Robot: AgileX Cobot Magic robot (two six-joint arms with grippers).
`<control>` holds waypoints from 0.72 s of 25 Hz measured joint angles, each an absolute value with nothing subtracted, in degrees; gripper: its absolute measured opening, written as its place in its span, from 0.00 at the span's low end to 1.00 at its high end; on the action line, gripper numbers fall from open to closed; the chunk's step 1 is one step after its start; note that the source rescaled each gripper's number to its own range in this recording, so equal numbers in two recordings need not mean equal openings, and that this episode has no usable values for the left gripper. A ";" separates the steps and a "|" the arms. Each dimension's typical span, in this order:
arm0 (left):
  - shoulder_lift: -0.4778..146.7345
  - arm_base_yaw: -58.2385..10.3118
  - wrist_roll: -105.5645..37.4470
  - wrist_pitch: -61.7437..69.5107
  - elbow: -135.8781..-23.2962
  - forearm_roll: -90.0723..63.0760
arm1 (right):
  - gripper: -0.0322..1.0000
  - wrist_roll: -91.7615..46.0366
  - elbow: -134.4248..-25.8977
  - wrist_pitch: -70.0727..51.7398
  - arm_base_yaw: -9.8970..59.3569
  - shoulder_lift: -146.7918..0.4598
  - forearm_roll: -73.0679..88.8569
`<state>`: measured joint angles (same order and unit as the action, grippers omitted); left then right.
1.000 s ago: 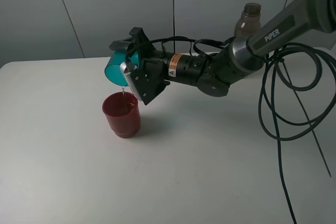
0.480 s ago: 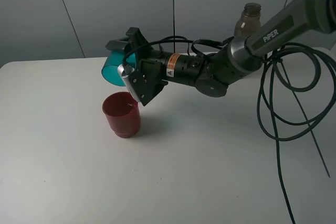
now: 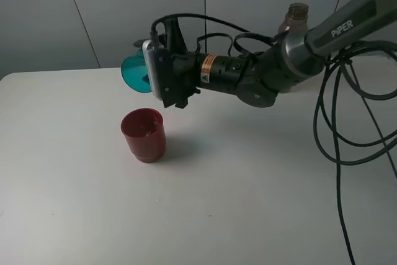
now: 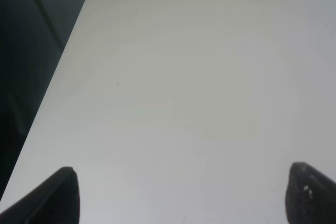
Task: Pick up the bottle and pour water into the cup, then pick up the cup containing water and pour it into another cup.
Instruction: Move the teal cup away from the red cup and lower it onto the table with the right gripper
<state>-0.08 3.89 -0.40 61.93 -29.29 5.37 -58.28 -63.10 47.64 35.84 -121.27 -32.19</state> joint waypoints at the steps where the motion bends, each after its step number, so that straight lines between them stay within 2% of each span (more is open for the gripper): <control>1: -0.08 3.89 -0.40 61.93 -29.29 5.37 | 0.09 -54.54 -62.54 46.40 35.84 -120.06 -31.74; 11: -0.08 3.89 -0.40 61.93 -29.29 5.37 | 0.09 -8.98 -56.97 44.50 29.25 -113.98 -30.88; 18: -0.08 3.89 -0.40 61.93 -29.29 5.37 | 0.09 10.17 -53.44 44.26 22.69 -114.20 -30.31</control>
